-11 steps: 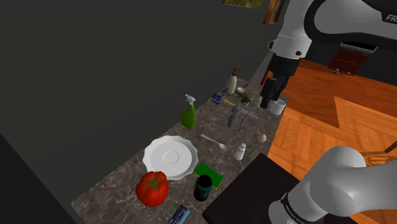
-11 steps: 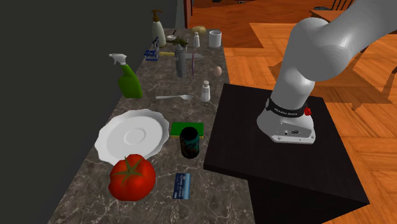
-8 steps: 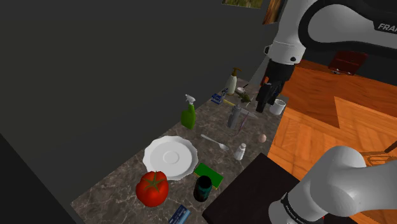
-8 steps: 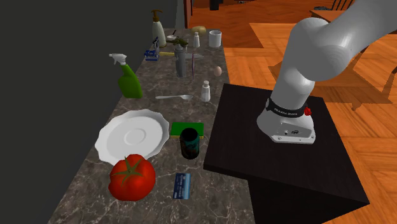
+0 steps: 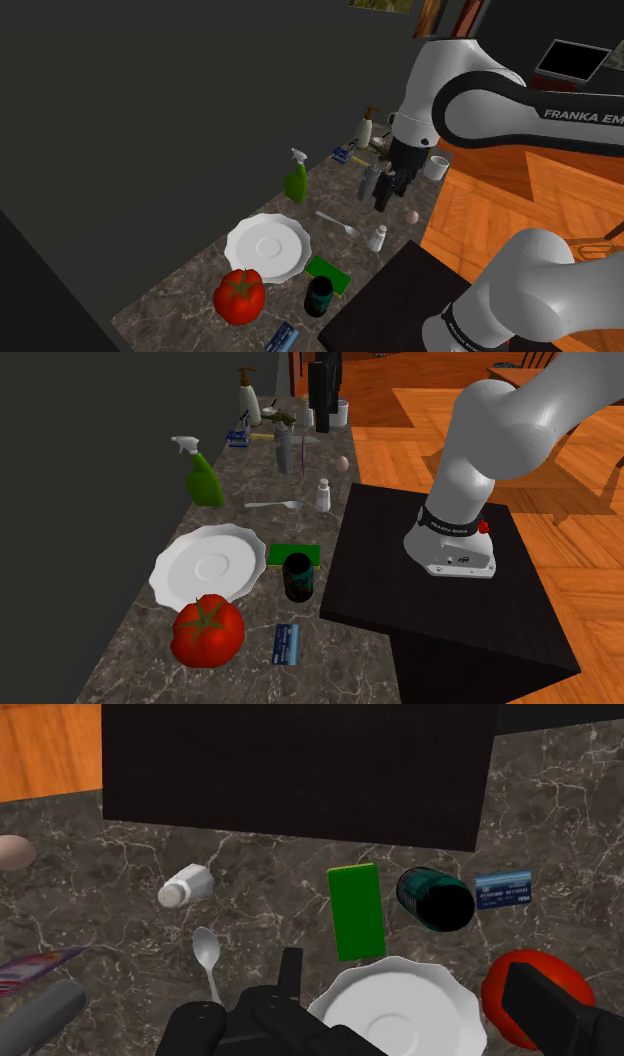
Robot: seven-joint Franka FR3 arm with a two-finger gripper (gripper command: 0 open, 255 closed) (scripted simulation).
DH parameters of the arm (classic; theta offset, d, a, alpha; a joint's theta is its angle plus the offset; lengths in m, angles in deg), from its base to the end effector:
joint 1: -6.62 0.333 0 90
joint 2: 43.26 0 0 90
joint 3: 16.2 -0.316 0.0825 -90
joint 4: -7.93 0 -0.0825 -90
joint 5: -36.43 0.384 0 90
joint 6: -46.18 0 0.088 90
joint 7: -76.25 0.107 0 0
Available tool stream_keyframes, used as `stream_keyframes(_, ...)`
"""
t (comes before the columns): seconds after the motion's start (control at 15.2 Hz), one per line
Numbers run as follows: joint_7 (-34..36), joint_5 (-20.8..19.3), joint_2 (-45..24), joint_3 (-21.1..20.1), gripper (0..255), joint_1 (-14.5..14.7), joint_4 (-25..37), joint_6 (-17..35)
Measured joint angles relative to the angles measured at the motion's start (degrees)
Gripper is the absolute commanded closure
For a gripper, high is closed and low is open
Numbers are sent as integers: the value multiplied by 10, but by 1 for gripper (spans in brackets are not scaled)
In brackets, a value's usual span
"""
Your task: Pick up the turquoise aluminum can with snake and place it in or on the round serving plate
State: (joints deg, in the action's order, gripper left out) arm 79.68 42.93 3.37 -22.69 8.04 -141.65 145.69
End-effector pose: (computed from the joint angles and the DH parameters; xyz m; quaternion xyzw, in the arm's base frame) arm 0.2977 0.0541 0.4904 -0.9994 -0.0090 0.0322 0.0119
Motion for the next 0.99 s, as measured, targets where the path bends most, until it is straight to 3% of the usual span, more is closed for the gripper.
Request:
stream_keyframes(0.53,58,53,-68,-76,0,34,-92,180)
stream_keyframes(0.99,113,80,-210,-150,0,48,-122,370)
